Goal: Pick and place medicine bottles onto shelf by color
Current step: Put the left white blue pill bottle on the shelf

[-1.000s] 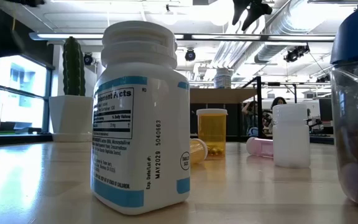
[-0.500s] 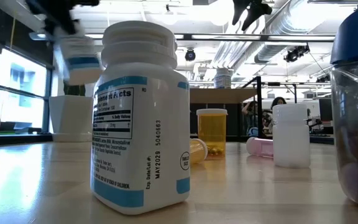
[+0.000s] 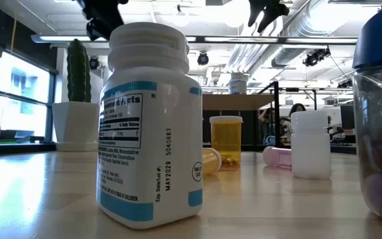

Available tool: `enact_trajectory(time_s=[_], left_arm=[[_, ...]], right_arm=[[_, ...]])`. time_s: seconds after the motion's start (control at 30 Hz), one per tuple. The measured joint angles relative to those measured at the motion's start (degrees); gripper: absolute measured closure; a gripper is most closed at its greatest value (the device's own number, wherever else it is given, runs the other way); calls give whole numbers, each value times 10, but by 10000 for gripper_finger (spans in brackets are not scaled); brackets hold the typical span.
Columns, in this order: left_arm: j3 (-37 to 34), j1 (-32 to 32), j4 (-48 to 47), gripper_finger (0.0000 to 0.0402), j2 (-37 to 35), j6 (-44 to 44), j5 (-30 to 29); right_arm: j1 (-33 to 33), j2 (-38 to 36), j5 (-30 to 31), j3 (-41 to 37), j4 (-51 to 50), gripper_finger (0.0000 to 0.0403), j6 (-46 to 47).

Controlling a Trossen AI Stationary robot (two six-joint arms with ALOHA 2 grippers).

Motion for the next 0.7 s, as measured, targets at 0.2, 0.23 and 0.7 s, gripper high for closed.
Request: enact_trajectory(time_s=[0.2,0.23,0.7], left_arm=[[54,93,2,229,1,67,0],[62,106,2,229,3,79,0],[204,204,-89,229,119,197,9]], right_arm=[[0,1,5,0,1,169,2],[0,1,5,0,2,169,2],[0,1,6,0,8,169,8]])
